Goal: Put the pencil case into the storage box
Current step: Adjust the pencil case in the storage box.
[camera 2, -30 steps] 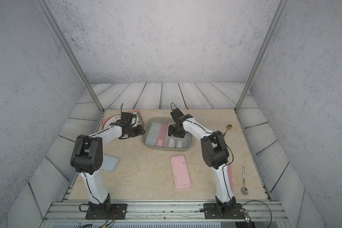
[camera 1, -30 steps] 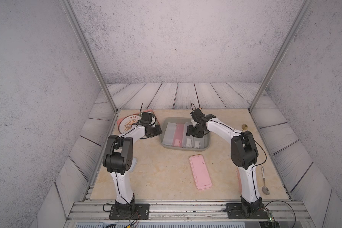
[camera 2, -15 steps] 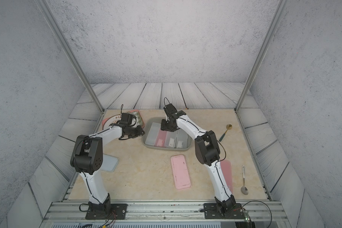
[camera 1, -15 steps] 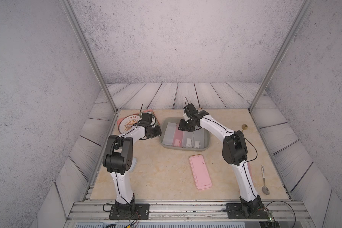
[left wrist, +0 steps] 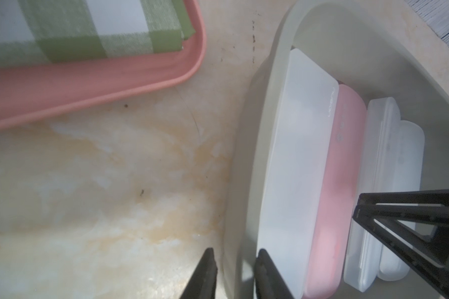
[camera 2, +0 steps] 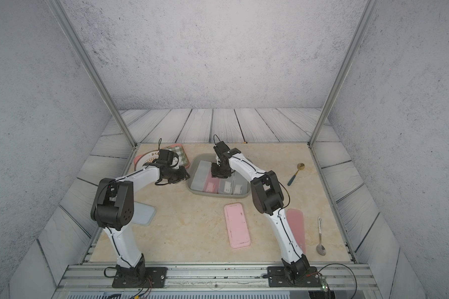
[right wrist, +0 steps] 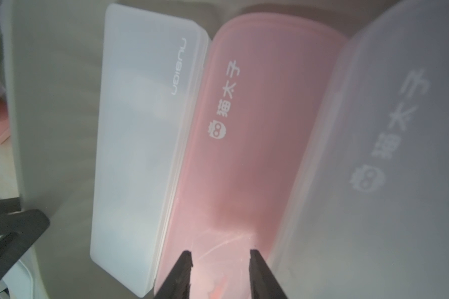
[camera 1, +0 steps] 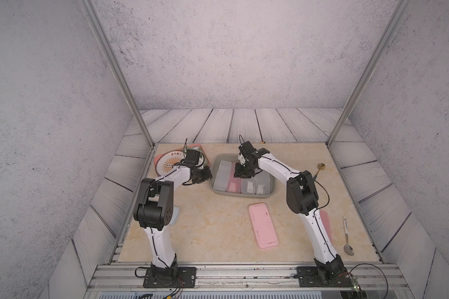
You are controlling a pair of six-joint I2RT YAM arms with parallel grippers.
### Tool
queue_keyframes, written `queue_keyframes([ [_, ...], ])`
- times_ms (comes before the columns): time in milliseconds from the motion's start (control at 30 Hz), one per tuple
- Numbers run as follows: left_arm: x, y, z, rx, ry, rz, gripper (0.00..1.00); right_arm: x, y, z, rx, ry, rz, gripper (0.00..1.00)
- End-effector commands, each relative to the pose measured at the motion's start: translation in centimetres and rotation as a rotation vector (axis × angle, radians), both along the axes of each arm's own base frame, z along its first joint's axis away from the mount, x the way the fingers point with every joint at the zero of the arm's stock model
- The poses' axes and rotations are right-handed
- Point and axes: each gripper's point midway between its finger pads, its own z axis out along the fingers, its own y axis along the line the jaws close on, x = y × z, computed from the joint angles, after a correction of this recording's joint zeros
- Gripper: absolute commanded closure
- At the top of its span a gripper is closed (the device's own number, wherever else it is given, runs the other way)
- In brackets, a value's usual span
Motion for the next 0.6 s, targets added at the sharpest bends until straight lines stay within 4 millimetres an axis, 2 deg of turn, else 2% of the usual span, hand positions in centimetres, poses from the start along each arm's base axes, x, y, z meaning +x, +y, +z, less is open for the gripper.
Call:
queue_keyframes([
  [0,-0.8,0.4,0.5,-0.007,0.018,0.011,0.72,-0.8,-2.8,-3.2,-0.147,0.06,-0.007,0.6],
  [100,-1.0,0.3,0.3,-0.016,0.027,0.009,0.72,-0.7,-3.1,-3.3,-0.159,0.066,-0.002,0.6],
  [200,-1.1,0.2,0.3,-0.028,0.034,0.01,0.72,-0.6,-1.5,-2.4,-0.071,0.064,0.033,0.6],
  [300,-1.4,0.0,0.2,-0.039,0.042,0.013,0.73,-0.4,0.1,-0.2,0.024,0.038,0.06,0.59],
  [400,-1.6,0.0,0.4,-0.048,0.046,0.015,0.73,-0.2,1.5,4.2,0.129,-0.027,0.092,0.56],
  [467,-1.8,-0.1,0.8,-0.056,0.042,0.014,0.73,-0.5,2.0,8.3,0.212,-0.096,0.114,0.52],
  [567,-2.2,-0.2,1.3,-0.07,0.041,0.016,0.73,-1.5,1.0,13.2,0.261,-0.206,0.107,0.45],
])
